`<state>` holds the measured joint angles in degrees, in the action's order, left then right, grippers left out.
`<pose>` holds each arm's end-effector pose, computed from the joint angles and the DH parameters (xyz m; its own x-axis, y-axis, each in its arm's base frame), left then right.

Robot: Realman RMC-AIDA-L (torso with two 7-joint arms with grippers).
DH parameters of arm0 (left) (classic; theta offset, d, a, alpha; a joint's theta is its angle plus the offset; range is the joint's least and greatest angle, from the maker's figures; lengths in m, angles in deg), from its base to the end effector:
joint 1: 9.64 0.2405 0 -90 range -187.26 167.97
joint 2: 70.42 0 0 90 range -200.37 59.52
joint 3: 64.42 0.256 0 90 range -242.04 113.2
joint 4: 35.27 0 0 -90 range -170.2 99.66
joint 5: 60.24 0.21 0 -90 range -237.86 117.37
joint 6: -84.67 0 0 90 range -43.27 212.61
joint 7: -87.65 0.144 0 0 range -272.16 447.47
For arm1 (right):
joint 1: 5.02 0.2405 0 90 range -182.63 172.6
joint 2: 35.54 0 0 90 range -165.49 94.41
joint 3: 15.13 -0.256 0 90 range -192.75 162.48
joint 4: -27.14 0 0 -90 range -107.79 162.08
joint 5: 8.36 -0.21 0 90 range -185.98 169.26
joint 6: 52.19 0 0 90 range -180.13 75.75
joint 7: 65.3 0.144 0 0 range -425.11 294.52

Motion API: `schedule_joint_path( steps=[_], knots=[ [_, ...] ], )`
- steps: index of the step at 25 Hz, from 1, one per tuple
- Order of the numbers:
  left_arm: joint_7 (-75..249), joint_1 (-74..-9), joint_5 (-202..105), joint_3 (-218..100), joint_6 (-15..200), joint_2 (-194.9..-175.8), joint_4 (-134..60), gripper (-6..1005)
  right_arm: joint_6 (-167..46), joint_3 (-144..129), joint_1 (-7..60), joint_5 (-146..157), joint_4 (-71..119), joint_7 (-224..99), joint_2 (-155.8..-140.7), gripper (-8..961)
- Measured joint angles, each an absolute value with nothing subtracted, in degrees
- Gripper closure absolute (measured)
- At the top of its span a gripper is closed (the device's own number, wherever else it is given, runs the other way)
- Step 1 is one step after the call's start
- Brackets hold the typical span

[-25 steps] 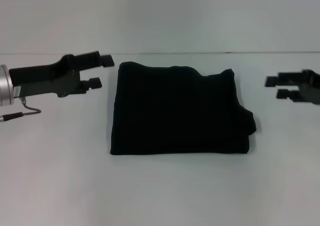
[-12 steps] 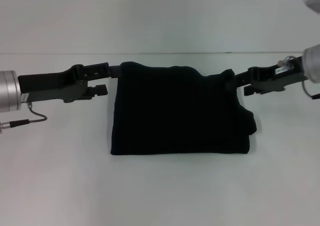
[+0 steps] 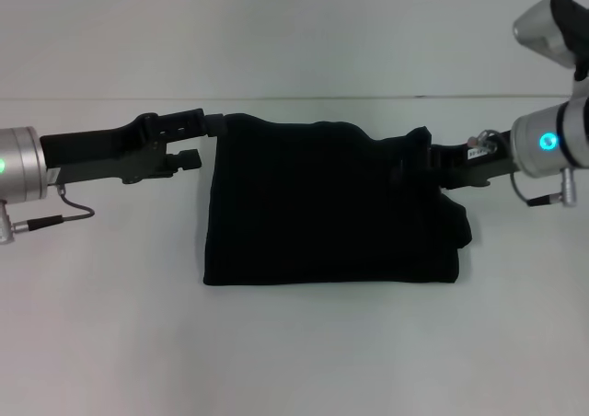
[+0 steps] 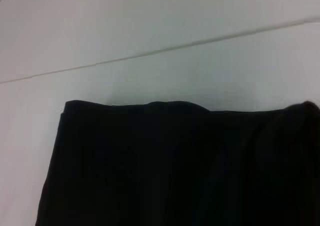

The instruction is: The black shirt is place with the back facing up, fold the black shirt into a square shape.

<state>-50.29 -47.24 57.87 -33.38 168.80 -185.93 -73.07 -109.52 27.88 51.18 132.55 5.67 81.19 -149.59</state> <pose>-0.2494 0.3837 0.0424 0.0522 0.8456 0.5313 0.9379 -0.2243 0.2648 0.2182 0.4482 -0.0227 0.2715 -0.8955 -0.3527 -0.9527 -0.1980 -0.2306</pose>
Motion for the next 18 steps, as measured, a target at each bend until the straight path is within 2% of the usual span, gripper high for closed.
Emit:
schedule_joint_path(
  steps=[3,8,13,18],
  knots=[
    [-50.2,-47.3,57.7,-33.4,168.7,-186.03,-73.1,104,-107.5,28.2,50.9,132.7,5.9,81.2,-150.84,397],
    [-49.7,-46.9,56.6,-33.4,168.7,-186.2,-72.8,105,-105.2,28.4,50.8,132.5,5.9,81.1,-151.93,398],
    [-49.7,-46.7,56.3,-33.4,168.8,-186.35,-72.8,105,-101.3,28.5,50.9,132.6,6.2,80.7,-153.79,400],
    [-49.7,-46.5,55.6,-33.4,168.7,-186.35,-72.7,105,-99.3,28.4,50.8,132.5,6.6,80.7,-154.65,401]
  ],
)
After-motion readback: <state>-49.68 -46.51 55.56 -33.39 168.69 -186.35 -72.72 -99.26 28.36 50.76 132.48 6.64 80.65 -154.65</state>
